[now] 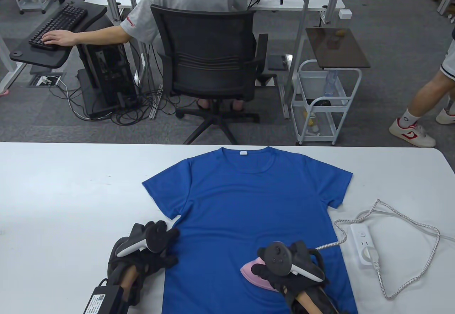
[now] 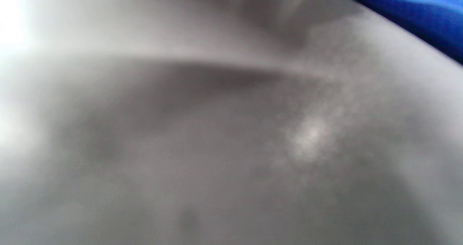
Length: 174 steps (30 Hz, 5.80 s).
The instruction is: Iron t-shirt with electric iron on table
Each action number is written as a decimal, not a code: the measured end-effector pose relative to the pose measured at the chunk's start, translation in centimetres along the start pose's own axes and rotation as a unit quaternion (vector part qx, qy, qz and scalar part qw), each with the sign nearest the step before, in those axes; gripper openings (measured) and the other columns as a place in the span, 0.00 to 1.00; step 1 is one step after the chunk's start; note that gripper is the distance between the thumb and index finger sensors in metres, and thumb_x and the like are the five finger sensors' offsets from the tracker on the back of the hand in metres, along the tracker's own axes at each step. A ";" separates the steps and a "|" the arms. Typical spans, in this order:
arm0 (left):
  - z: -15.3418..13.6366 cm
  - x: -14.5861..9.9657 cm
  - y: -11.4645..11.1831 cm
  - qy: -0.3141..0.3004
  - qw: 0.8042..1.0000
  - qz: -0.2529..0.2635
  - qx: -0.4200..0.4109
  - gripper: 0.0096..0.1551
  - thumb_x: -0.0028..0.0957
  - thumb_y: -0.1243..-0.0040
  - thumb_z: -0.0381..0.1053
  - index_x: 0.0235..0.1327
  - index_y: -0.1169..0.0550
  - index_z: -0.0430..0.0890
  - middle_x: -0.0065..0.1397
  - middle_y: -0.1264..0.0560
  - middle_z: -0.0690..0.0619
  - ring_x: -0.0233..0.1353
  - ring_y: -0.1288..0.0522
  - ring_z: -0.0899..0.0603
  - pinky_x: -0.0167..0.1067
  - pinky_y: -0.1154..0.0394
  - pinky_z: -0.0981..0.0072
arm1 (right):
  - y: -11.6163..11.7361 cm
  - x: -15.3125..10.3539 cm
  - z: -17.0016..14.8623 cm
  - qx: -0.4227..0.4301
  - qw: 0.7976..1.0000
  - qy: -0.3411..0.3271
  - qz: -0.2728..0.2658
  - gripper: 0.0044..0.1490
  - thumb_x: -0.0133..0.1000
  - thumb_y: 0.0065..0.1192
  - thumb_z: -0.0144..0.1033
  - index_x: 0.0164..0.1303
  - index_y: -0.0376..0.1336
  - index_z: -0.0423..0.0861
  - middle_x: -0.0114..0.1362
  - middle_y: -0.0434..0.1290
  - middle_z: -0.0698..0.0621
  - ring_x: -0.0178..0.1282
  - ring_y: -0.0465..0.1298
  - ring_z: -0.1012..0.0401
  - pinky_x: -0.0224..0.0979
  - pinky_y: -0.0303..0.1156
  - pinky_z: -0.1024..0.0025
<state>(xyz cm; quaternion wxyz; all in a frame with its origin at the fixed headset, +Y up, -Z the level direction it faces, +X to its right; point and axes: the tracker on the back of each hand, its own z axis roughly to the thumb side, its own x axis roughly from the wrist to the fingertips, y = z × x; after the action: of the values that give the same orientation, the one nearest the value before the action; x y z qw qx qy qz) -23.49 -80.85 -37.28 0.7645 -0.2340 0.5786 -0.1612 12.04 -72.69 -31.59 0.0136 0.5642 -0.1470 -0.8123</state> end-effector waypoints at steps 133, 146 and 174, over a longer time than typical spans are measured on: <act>-0.3 0.0 0.0 -0.007 1.000 -0.007 -0.004 0.51 0.47 0.53 0.70 0.79 0.60 0.62 0.83 0.68 0.49 0.82 0.68 0.35 0.73 0.63 0.38 | 2.8 3.4 13.2 -0.045 0.992 -0.119 -0.010 0.43 0.52 0.51 0.56 0.72 0.63 0.43 0.60 0.75 0.42 0.52 0.77 0.46 0.59 0.73 0.43; -0.3 0.0 0.0 -0.006 1.000 -0.007 -0.002 0.51 0.47 0.53 0.70 0.79 0.60 0.62 0.83 0.68 0.49 0.82 0.68 0.35 0.73 0.63 0.38 | 3.1 2.8 14.1 -0.051 0.990 -0.129 -0.003 0.43 0.52 0.51 0.57 0.72 0.63 0.43 0.60 0.75 0.42 0.52 0.78 0.46 0.59 0.73 0.43; -0.5 0.0 0.0 -0.007 1.000 -0.010 -0.013 0.46 0.51 0.56 0.67 0.79 0.60 0.63 0.83 0.68 0.50 0.82 0.69 0.36 0.73 0.64 0.39 | 3.1 5.7 16.2 -0.045 0.990 -0.134 0.004 0.42 0.52 0.51 0.56 0.71 0.63 0.43 0.60 0.75 0.42 0.52 0.77 0.46 0.60 0.73 0.43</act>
<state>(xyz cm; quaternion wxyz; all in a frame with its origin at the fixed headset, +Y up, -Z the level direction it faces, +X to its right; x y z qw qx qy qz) -23.98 -80.93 -37.40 0.7641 -0.2506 0.5727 -0.1593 -5.42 -73.13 -30.83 0.0226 0.4485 -0.1131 -0.8863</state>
